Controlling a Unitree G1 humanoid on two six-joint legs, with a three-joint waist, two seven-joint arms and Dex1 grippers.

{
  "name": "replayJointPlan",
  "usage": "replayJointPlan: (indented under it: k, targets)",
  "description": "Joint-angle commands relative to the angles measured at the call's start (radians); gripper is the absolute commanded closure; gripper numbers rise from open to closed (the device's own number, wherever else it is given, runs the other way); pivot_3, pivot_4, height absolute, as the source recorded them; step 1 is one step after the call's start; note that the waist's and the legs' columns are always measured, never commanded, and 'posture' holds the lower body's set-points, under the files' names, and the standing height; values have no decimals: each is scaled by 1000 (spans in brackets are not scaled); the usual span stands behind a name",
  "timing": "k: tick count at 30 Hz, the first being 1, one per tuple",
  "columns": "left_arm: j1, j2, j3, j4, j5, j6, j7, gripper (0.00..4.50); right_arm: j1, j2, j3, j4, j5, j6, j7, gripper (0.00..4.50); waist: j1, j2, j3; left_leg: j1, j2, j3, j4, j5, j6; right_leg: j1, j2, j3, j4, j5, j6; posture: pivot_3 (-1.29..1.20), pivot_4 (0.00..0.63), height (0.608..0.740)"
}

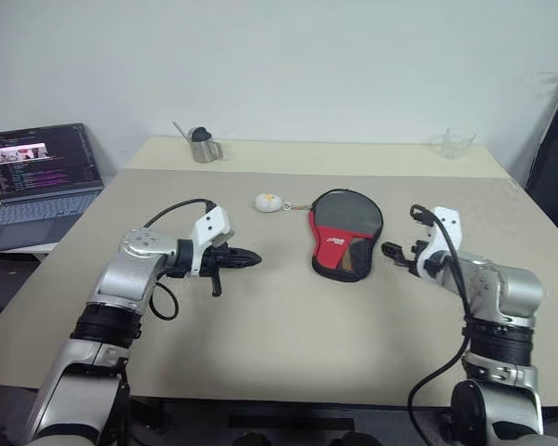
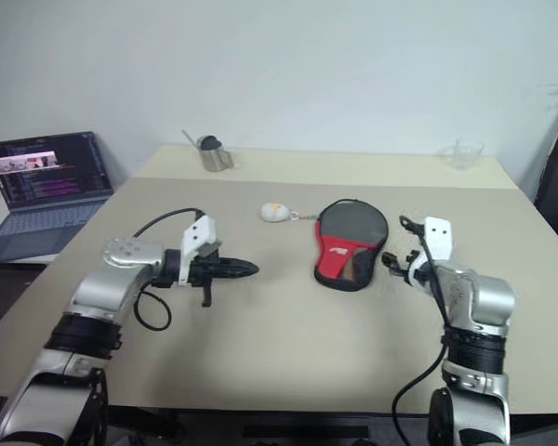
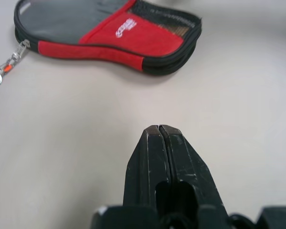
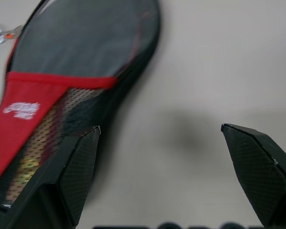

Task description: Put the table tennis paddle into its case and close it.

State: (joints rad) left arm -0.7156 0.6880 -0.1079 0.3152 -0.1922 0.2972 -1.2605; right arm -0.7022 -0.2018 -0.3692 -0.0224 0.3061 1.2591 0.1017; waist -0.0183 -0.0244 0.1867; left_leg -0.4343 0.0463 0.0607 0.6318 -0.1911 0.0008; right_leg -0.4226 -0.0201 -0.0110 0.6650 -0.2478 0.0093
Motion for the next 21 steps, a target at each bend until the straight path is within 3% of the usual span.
replayJointPlan:
  k: [1, 21]
  targets:
    - [25, 13, 26, -60, -15, 18, 21, 4477, -56, 30, -52, -2, 50, -9, -7, 0, -5, 0, 0, 0, 0, 0, 0, 0, 0, 0, 0, 0, 0, 0, 0, 0, 150, 740]
    - [77, -14, 17, -168, -24, 83, 102, 4477, -6, 157, 27, 17, 84, 24, -11, 0, -12, 0, 0, 0, 1, 0, -1, 0, 0, -1, 1, 0, 1, 0, -2, 0, 150, 740]
